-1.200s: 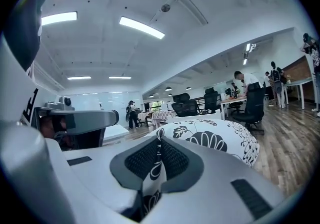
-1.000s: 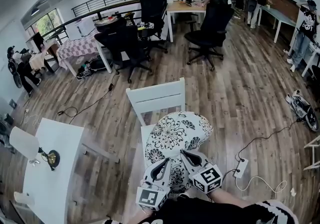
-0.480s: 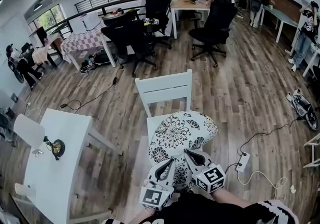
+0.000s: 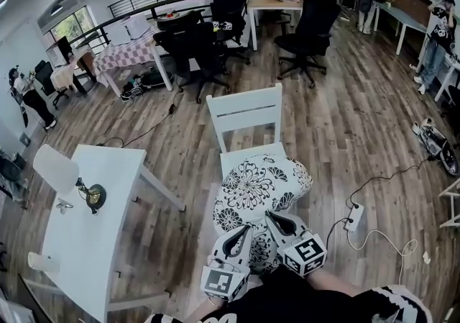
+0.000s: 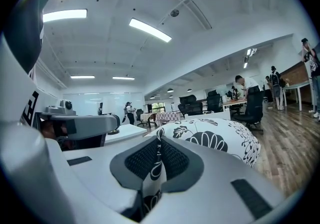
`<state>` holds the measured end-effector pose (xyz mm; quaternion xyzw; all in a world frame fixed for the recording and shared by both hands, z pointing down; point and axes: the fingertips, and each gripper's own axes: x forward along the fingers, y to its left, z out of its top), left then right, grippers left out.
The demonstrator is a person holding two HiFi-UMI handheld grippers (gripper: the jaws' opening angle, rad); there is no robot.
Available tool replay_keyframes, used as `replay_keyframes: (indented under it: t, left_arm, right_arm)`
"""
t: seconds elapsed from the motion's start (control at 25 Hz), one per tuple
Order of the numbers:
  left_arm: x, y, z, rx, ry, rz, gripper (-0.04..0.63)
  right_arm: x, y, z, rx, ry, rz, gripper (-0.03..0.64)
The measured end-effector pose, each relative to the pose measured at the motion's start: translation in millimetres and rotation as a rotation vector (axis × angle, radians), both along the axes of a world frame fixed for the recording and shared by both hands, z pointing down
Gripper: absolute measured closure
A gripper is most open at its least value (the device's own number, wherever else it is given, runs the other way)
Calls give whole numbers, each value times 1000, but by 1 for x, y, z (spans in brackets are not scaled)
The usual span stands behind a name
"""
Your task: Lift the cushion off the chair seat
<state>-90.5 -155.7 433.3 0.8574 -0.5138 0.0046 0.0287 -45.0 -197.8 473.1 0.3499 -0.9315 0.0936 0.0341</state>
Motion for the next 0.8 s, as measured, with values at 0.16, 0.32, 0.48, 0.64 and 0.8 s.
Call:
replay_keyframes:
  t: [0.16, 0.32, 0.48, 0.64, 0.8]
  left_arm:
    - [-2, 32, -2, 2, -17, 22, 589]
    - [-6, 65, 0, 2, -26, 39, 590]
    - [-6, 89, 2, 13, -9, 52, 590]
    - [-9, 107, 3, -44, -43, 49, 589]
    - [-7, 117, 5, -40, -43, 58, 589]
  right_arm:
    - [-2, 33, -4, 8, -9, 16, 586]
    - [-4, 69, -5, 12, -17, 33, 586]
    - [-3, 96, -5, 16, -17, 47, 586]
    - [3, 115, -3, 2, -13, 65, 586]
    - [6, 126, -7, 23, -10, 67, 586]
